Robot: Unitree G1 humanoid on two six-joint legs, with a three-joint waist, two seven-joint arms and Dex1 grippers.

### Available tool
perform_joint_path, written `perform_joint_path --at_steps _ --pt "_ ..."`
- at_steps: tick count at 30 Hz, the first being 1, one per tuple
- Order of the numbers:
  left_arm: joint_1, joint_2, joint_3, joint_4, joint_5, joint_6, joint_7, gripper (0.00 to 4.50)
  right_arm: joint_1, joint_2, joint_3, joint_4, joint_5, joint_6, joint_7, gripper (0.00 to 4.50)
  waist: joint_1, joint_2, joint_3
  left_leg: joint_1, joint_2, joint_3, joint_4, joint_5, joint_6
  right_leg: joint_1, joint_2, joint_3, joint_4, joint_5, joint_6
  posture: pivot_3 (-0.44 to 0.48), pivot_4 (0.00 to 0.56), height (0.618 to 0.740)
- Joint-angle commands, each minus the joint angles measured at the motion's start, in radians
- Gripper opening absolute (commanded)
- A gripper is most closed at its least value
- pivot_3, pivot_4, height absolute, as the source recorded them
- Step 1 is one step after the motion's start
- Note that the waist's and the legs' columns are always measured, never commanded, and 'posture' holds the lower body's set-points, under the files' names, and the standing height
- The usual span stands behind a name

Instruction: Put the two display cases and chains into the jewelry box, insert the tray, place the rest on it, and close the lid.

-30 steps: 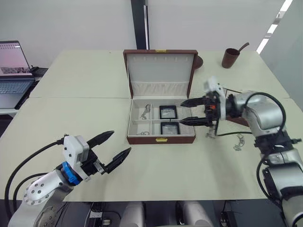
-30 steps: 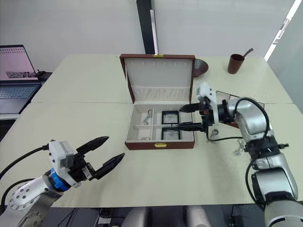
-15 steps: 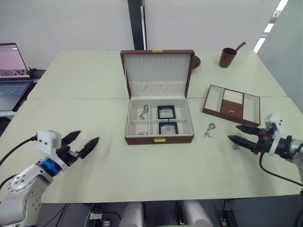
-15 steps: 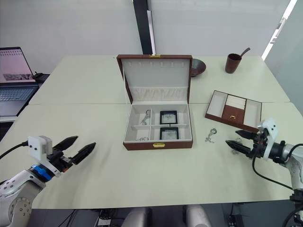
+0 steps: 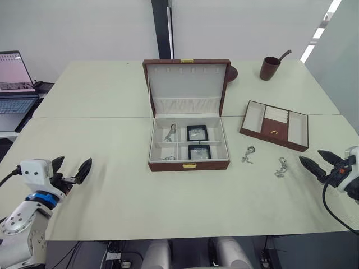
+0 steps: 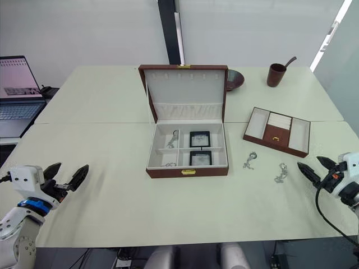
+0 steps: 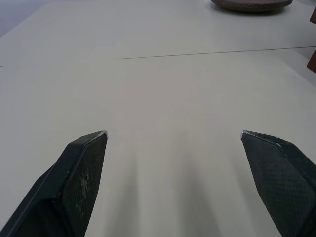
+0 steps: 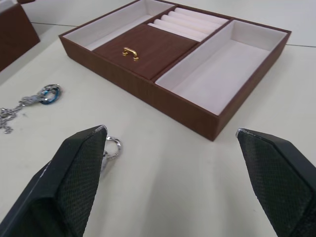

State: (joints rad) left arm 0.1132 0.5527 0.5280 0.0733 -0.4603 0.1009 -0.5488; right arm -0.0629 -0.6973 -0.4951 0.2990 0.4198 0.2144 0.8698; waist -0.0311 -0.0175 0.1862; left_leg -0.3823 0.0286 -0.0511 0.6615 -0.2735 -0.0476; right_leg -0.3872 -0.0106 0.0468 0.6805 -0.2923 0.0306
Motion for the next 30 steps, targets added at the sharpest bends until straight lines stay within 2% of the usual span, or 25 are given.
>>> perform_joint_path --at_steps 1,23,30 --pt "0.002 -0.010 0.047 -0.009 0.012 -0.035 0.047 4.50 -0.017 0.002 -0.026 0.029 -0.005 -0.065 -0.035 4.45 0.000 0.000 0.000 0.000 0.000 0.000 0.000 0.000 0.000 0.000 0.000 0.000 0.000 0.000 0.000 0.000 0.150 0.740" --pt "0.010 -0.028 0.034 -0.057 0.013 -0.020 0.093 4.50 -0.034 -0.007 -0.004 0.096 -0.013 -0.119 -0.062 4.45 0.000 0.000 0.000 0.000 0.000 0.000 0.000 0.000 0.000 0.000 0.000 0.000 0.000 0.000 0.000 0.000 0.150 0.740" --pt "0.007 -0.013 -0.002 -0.173 -0.029 0.038 0.043 4.50 -0.055 -0.052 0.020 0.061 -0.001 -0.084 0.001 4.45 0.000 0.000 0.000 0.000 0.000 0.000 0.000 0.000 0.000 0.000 0.000 0.000 0.000 0.000 0.000 0.000 0.150 0.740"
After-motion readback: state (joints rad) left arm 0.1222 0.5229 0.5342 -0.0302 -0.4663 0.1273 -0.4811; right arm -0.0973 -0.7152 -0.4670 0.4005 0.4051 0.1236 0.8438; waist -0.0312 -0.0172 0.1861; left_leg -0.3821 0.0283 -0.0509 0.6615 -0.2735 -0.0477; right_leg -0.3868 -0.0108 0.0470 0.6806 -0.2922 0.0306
